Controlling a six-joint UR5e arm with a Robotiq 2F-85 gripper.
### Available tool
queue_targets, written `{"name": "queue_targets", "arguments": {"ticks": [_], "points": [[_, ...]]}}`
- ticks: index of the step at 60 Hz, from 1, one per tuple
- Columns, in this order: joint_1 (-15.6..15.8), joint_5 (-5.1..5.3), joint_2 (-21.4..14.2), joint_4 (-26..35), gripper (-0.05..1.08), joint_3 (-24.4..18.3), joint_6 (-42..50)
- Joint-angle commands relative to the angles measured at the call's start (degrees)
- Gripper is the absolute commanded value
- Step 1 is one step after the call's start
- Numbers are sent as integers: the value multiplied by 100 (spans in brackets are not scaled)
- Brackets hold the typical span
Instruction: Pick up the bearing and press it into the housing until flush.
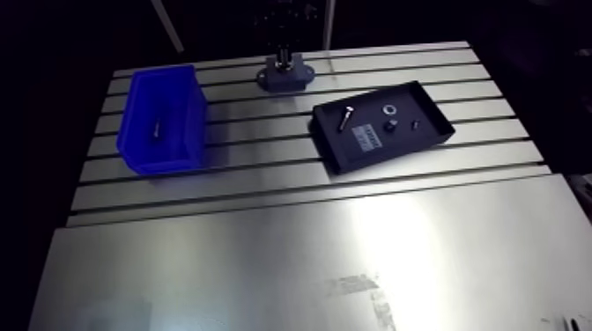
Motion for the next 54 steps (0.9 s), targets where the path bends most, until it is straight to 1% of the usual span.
{"name": "queue_targets", "arguments": {"ticks": [1,36,54], "points": [[0,-2,27,-1,108,3,-2],[9,-2,29,-1,107,3,-2],[9,-19,29,-10,107,65,-10]]}}
